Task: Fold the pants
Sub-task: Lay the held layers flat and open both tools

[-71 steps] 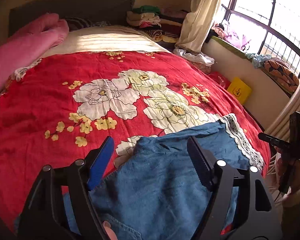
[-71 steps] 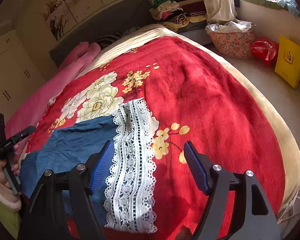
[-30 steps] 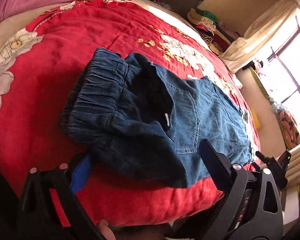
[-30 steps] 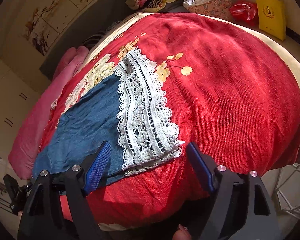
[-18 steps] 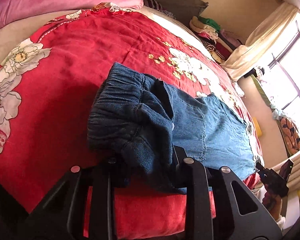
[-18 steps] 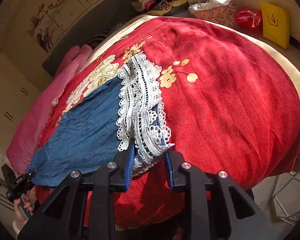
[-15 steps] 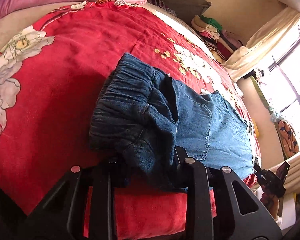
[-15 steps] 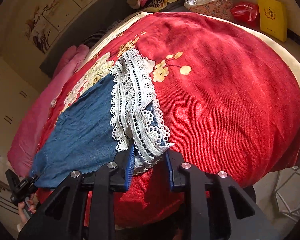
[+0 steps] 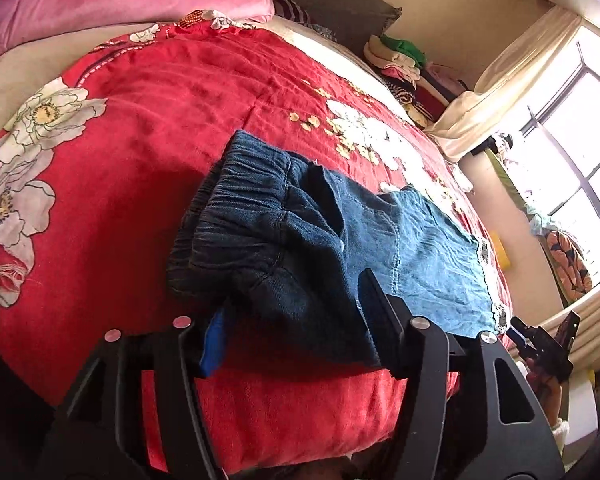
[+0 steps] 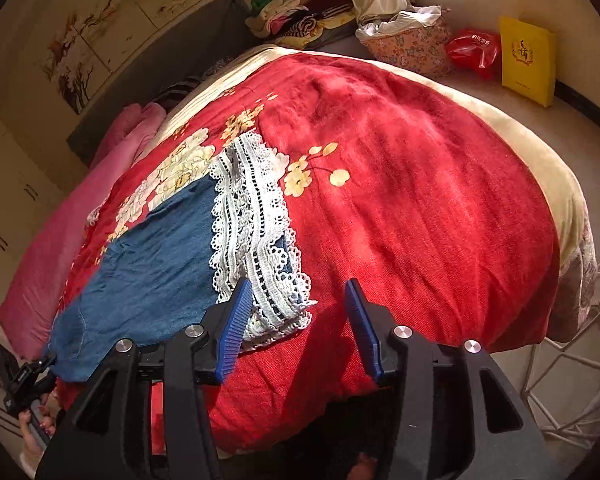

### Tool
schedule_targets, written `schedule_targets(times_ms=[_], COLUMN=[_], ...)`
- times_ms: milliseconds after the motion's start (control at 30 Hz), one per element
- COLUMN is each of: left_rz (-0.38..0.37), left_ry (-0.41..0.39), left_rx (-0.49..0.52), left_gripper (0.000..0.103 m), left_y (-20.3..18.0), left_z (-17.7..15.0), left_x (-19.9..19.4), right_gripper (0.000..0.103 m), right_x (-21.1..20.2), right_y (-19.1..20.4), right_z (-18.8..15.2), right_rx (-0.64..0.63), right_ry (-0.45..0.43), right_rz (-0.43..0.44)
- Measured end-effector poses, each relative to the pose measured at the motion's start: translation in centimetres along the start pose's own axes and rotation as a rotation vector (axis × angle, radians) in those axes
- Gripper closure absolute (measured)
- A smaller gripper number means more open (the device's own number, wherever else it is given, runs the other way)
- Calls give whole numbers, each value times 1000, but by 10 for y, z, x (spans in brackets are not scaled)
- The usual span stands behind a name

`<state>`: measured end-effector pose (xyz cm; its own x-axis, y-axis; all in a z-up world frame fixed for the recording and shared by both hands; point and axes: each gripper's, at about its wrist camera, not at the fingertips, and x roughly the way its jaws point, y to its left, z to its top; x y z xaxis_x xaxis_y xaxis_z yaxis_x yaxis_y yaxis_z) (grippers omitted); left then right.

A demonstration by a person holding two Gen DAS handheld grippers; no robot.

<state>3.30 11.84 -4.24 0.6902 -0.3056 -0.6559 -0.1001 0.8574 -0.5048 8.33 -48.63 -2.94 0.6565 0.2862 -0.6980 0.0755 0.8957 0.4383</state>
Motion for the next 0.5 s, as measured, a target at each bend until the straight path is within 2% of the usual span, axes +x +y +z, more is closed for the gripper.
schedule_targets(times_ms=[100, 167, 300, 467, 500], left_rz=[57, 64, 126, 84, 67], left_ry=[-54, -85, -104, -53, -40], left_rx=[28, 29, 49, -54, -65], left_gripper=[40, 40, 41, 43, 48], left_y=[-3, -2, 3, 28, 30], left_z=[4, 7, 10, 16, 18], left_x=[-16, -29, -42, -31, -25], right_gripper=[54, 52, 48, 47, 47], right_x=[-11, -15, -7, 17, 22], right_y=[13, 28, 66, 108, 115], right_z=[2, 1, -4, -21, -24], right_rx=[-38, -86, -182, -277, -294], right_ry=[-43, -51, -20, 63, 81], right_rz=[17, 48, 114, 165, 177])
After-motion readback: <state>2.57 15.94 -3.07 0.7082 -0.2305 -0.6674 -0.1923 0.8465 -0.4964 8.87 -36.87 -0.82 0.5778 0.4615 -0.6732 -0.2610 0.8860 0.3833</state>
